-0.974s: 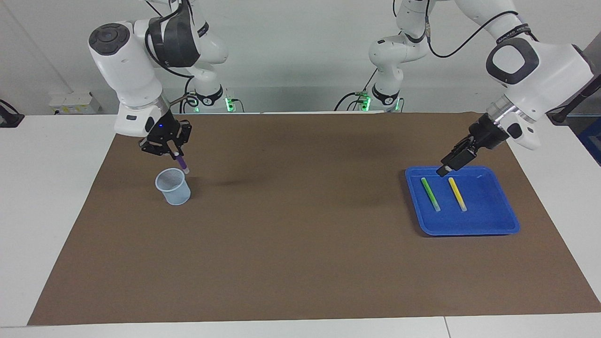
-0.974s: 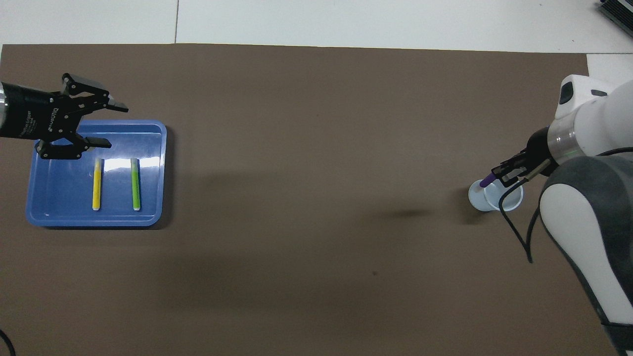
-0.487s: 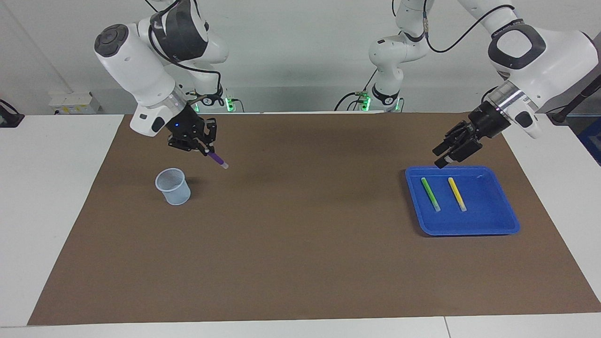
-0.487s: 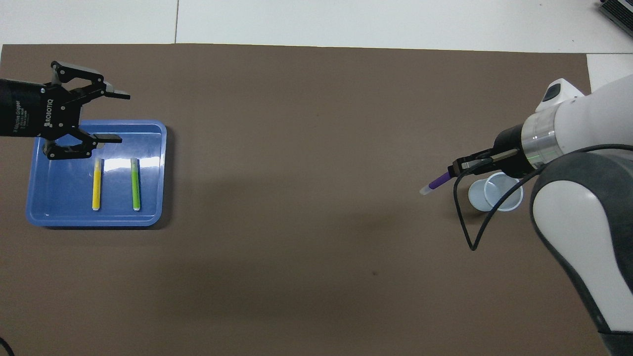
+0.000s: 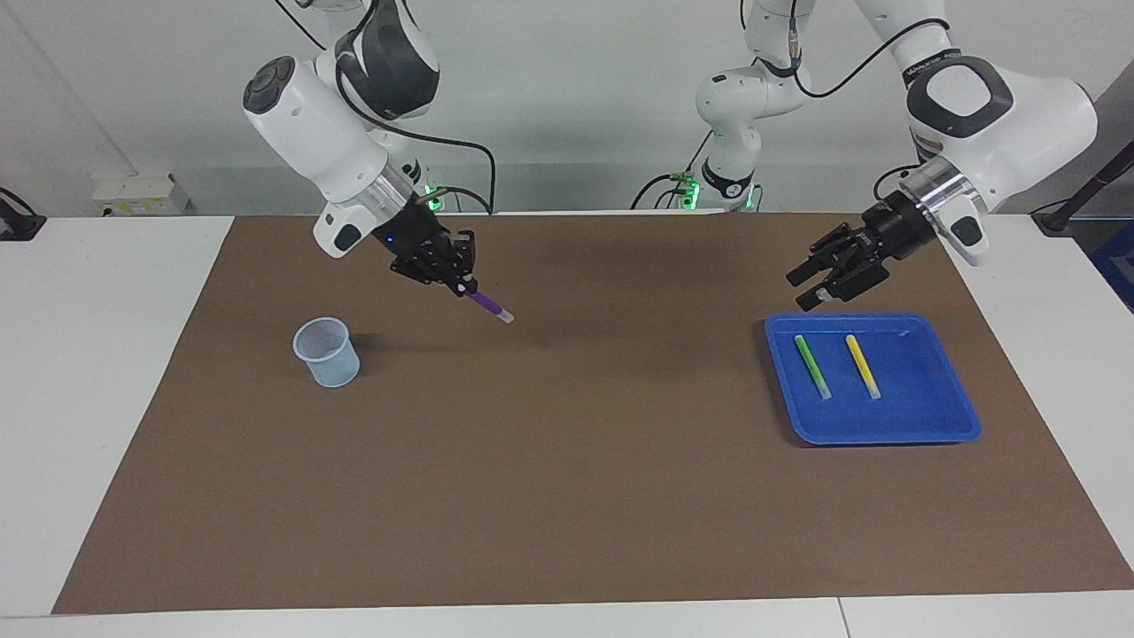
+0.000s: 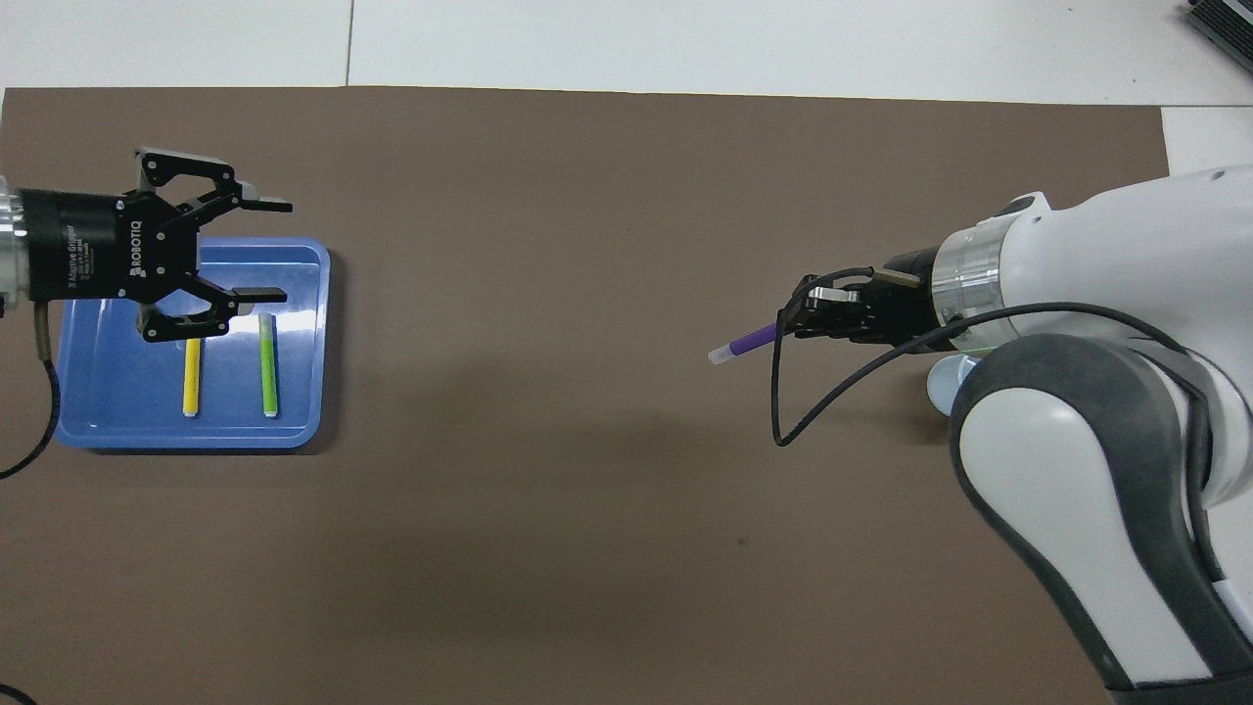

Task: Right arm passes pens to left for tray arrangement
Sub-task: 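Lift the purple pen from the cup with the right gripper toward the left gripper, then close the left gripper on the purple pen and open the right gripper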

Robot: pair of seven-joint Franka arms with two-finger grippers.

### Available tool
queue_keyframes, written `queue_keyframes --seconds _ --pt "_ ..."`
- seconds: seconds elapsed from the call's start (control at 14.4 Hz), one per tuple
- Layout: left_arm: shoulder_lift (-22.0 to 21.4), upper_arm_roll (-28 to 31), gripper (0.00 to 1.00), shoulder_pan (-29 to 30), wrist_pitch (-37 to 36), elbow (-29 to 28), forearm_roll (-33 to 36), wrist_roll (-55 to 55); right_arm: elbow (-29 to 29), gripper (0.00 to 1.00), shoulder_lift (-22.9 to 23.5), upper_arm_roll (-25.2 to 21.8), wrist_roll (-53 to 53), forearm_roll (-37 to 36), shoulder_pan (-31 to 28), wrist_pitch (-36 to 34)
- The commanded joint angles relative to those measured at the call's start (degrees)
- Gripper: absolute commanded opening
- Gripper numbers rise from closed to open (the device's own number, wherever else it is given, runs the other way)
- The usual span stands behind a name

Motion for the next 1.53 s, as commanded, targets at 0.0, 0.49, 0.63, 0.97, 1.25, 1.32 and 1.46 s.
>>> queue_keyframes --seconds 0.0,0.49,0.63,0.97,1.25,1.32,1.46 --pt "-3.43 0.41 0.80 -3.43 5.82 -5.53 -2.91 -3.17 -2.79 0.00 -1.07 0.04 6.23 3.91 2.01 5.00" --pt "-4.83 0.41 0.80 -12.40 19.43 -11.15 -6.51 -10.12 -5.78 0.00 0.06 0.04 20.38 10.15 10.01 20.03" --pt "-5.45 0.41 0.80 -15.91 24.79 -13.70 -7.83 -12.14 -6.05 0.00 0.86 0.04 23.63 11.64 12.56 24.34" --pt "-5.54 0.41 0.80 -22.59 33.85 -15.99 -8.28 -20.04 -6.31 0.00 3.49 0.04 29.18 13.14 17.22 32.69" --pt "-5.63 0.41 0.80 -28.04 42.55 -18.80 -8.54 -24.27 -6.31 0.00 4.11 0.13 30.86 15.42 19.07 35.60" --pt "-5.89 0.41 0.80 -29.45 44.40 -19.77 -9.58 -24.28 -6.31 0.00 4.37 0.04 30.86 16.65 19.77 35.69" --pt "-6.42 0.41 0.80 -31.47 47.57 -22.13 -11.52 -24.36 -6.31 0.00 4.38 0.04 30.86 18.15 19.87 35.69"
